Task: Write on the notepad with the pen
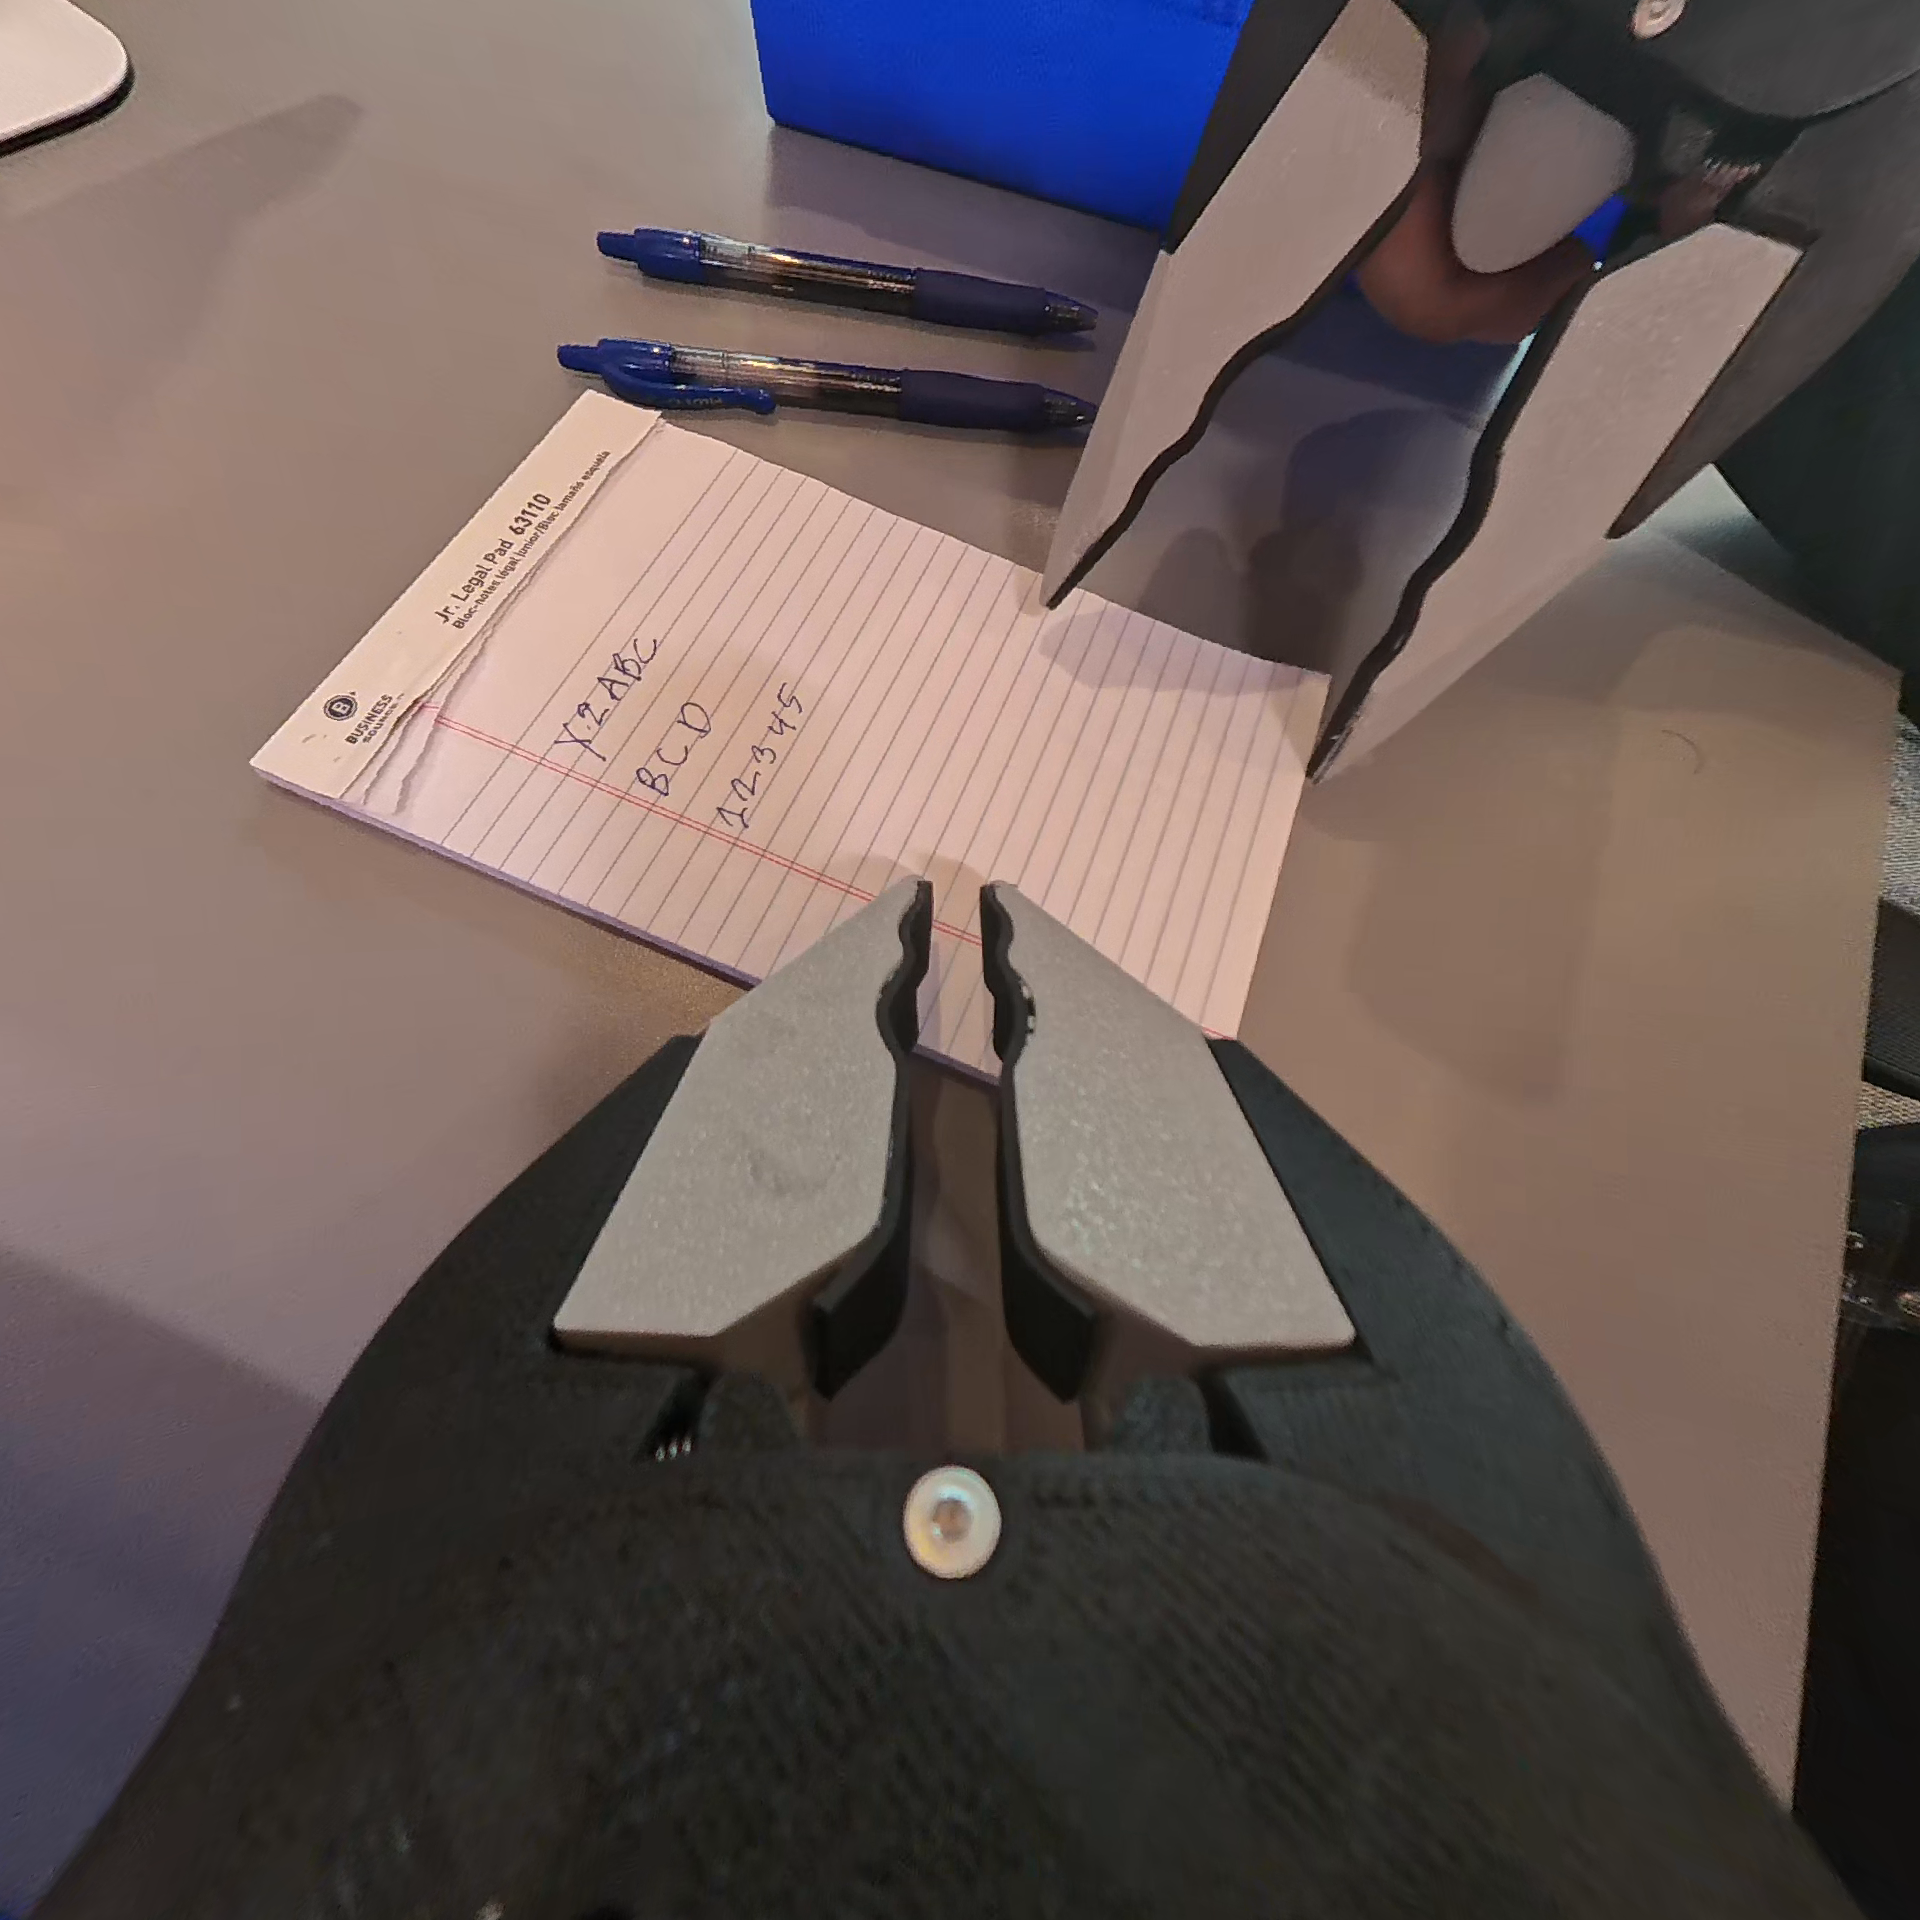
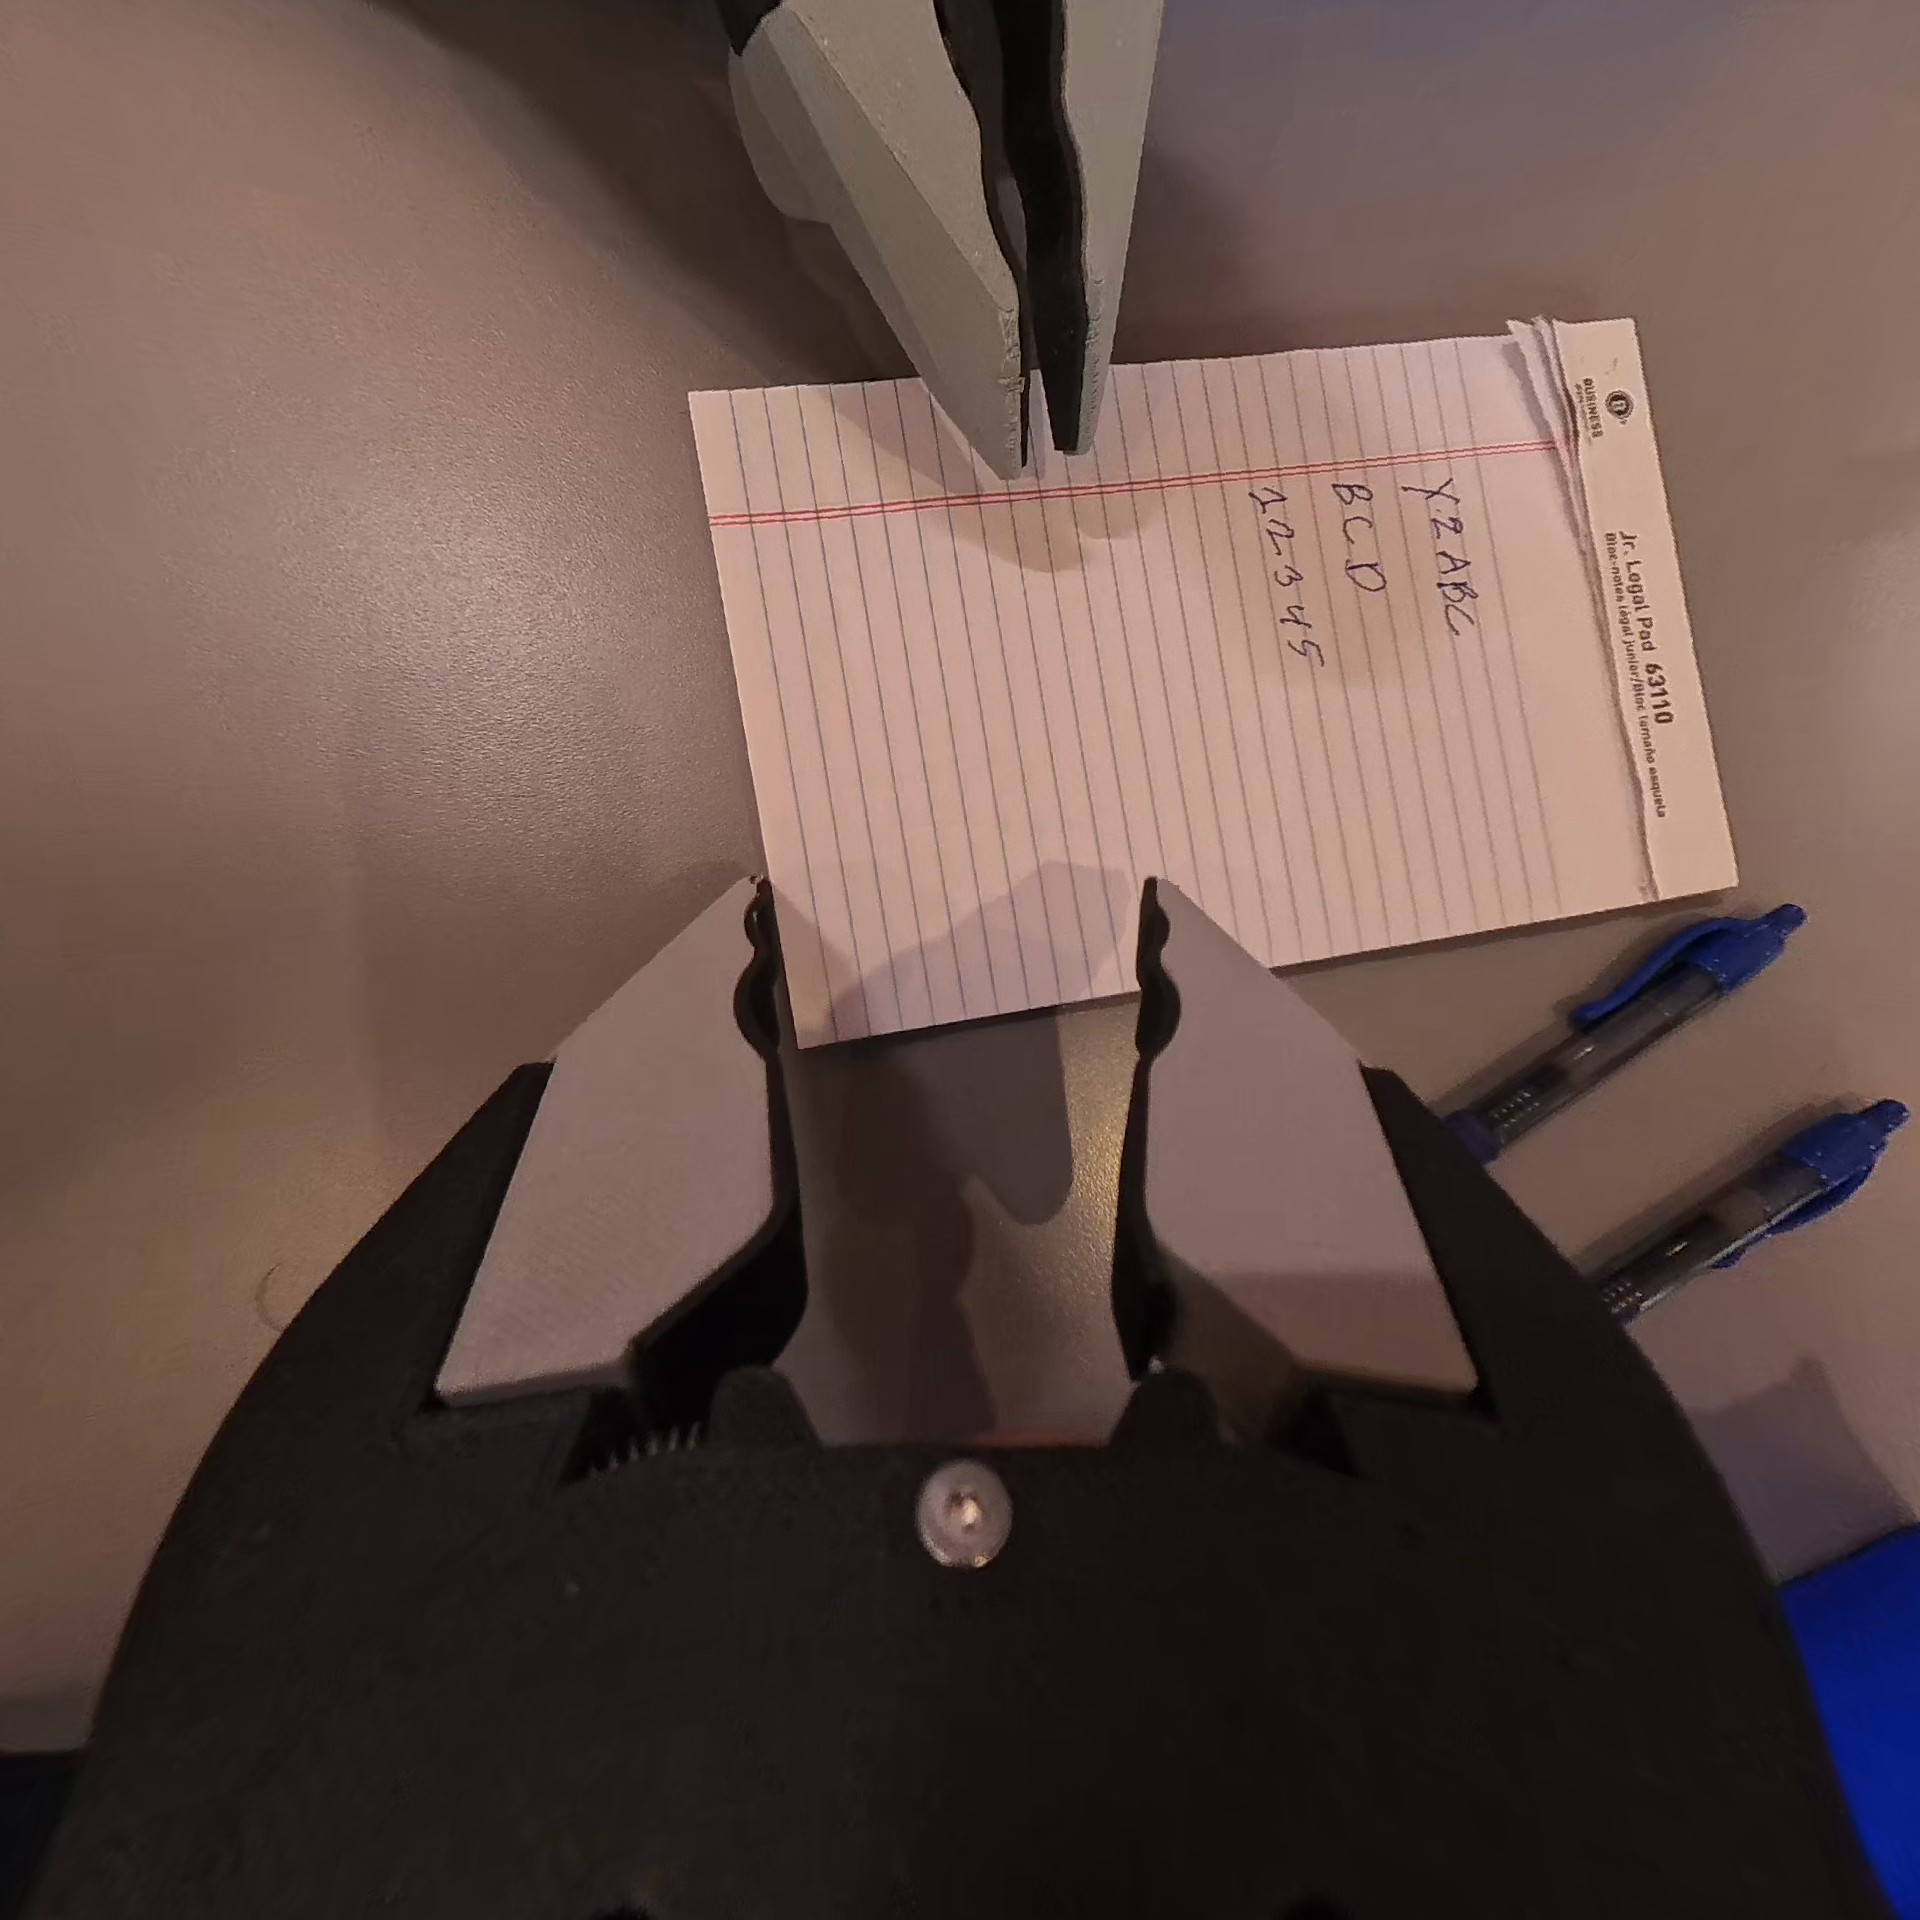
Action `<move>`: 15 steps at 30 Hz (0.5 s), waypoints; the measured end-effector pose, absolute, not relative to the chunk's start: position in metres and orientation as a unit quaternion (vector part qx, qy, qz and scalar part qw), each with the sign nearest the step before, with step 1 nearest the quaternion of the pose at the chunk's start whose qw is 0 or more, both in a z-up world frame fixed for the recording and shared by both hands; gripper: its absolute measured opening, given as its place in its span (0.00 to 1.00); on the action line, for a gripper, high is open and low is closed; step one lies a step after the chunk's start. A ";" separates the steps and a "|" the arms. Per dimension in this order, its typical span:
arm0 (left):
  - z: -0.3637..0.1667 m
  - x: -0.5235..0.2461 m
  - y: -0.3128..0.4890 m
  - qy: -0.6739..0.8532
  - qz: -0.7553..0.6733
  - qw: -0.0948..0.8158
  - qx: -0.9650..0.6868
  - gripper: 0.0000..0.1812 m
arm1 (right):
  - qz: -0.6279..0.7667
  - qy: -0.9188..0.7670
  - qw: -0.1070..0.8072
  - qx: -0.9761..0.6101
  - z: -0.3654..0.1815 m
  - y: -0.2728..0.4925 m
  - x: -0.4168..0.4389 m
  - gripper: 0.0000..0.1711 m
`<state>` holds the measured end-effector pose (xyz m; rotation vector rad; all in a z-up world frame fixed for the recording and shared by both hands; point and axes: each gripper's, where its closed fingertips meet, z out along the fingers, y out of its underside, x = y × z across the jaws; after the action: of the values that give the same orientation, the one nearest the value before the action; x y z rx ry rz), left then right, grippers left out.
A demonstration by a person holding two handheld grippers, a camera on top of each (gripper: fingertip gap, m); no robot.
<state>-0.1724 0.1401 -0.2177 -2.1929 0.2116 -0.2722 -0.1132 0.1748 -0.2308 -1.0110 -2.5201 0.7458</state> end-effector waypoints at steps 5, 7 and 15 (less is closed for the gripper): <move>-0.214 -0.170 0.140 0.093 -0.115 0.453 -0.879 0.04 | 0.266 -0.880 0.164 -0.358 -0.228 0.176 -0.114 0.40; -0.206 -0.159 0.139 0.117 -0.132 0.470 -0.865 0.05 | 0.271 -0.877 0.167 -0.361 -0.226 0.176 -0.115 0.39; -0.220 -0.112 0.128 0.261 -0.117 0.432 -0.855 0.09 | 0.267 -0.870 0.171 -0.378 -0.227 0.183 -0.118 0.39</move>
<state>-0.1116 0.1275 -0.2203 -2.1318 0.6510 -0.2927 -0.1177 0.1826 -0.2266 -1.0727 -2.4713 0.7571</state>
